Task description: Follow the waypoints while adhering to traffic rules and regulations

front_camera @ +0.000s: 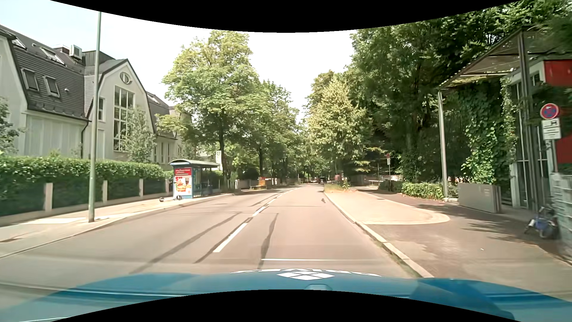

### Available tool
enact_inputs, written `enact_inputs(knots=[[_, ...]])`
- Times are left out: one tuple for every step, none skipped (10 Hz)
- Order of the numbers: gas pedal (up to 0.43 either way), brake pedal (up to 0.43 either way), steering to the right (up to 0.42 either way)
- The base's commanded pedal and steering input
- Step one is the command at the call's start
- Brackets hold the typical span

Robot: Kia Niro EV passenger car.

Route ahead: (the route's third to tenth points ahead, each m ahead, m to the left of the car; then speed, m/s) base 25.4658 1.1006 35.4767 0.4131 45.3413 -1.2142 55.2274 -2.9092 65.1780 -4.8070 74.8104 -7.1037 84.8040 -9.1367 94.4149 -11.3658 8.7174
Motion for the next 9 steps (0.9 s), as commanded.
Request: enact_inputs(knots=[[0.157, 0.000, 0.004], [0.157, 0.000, 0.004], [0.157, 0.000, 0.006], [0.157, 0.000, 0.007], [0.150, 0.000, 0.007], [0.138, 0.000, 0.007], [0.138, 0.000, 0.008], [0.138, 0.000, 0.008], [0.138, 0.000, 0.007]])
